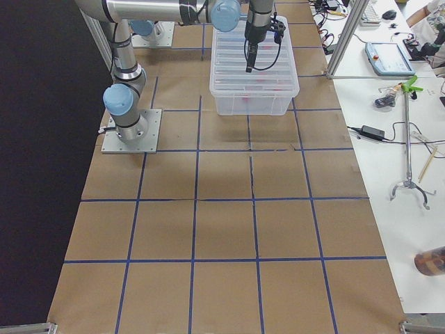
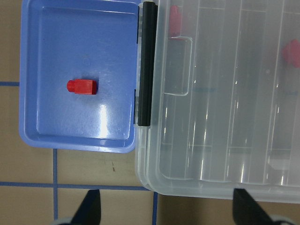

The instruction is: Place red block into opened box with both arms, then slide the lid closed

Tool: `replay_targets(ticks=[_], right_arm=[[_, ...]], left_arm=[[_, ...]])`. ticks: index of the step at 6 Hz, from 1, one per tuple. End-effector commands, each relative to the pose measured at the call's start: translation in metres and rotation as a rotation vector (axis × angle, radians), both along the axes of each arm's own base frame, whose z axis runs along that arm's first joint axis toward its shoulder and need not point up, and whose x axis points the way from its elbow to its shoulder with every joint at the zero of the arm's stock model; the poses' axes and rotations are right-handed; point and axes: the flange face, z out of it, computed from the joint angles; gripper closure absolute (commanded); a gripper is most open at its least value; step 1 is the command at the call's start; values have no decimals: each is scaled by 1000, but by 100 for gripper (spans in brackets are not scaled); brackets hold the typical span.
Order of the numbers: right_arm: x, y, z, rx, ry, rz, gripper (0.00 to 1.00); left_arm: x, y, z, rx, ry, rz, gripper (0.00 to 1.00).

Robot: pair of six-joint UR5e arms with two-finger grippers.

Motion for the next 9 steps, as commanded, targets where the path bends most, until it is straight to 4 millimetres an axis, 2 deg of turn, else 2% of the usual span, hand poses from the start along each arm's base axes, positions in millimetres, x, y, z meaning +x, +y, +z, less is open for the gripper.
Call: replay_targets(ticks=[1, 2, 3, 5, 8, 9], right_arm=[[-8, -7, -48, 9, 4, 51, 0], [-15, -5, -71, 4, 7, 44, 0], [-34, 1, -99, 19, -1, 11, 0], [-38, 8, -124, -2, 0, 22, 0], [-39, 7, -125, -2, -1, 76, 0], [-46, 2, -121, -45, 11, 110, 0]], left_arm=[[0, 0, 0, -1, 2, 0, 1], [0, 0, 0, -1, 2, 0, 1], [0, 0, 0, -1, 0, 0, 1], [0, 0, 0, -1, 2, 0, 1], [0, 0, 1, -2, 2, 1, 1], [0, 0, 1, -2, 2, 1, 1]])
